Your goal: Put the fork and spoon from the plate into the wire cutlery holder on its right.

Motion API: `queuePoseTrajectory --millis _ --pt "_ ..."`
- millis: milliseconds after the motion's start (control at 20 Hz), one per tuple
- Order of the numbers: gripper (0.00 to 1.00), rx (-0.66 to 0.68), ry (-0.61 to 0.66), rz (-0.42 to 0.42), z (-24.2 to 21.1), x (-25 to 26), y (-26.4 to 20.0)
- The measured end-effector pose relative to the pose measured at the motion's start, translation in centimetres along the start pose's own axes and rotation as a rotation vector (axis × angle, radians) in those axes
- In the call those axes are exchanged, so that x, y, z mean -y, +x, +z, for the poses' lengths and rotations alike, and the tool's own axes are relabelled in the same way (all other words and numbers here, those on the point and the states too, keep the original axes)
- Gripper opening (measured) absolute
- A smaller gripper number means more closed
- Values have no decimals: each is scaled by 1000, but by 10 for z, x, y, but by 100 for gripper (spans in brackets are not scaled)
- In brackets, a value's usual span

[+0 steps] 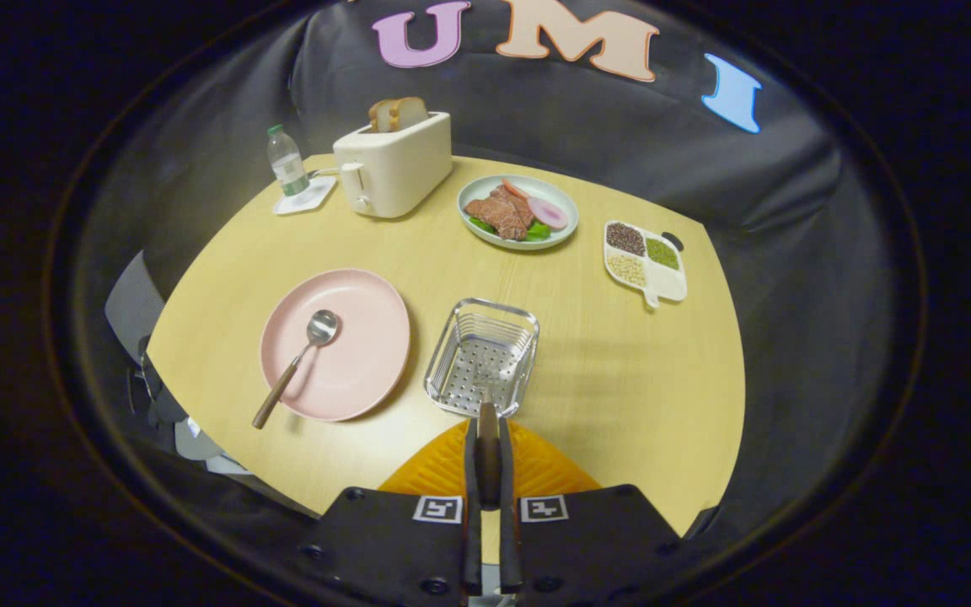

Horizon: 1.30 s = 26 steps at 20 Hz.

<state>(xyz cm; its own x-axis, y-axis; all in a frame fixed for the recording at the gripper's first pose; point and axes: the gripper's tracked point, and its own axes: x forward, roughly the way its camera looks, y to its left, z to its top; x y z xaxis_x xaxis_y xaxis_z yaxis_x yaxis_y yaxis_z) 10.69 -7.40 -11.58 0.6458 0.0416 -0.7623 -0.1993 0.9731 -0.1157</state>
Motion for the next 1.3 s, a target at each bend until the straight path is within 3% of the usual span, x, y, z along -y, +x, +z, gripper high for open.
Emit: queuePoseTrajectory --millis 300,750,1300 --pt "19 -5 17 -3 0 -9 8" --pt "100 118 22 -70 9 -4 -7" --pt "100 403 163 -221 39 -12 -39"
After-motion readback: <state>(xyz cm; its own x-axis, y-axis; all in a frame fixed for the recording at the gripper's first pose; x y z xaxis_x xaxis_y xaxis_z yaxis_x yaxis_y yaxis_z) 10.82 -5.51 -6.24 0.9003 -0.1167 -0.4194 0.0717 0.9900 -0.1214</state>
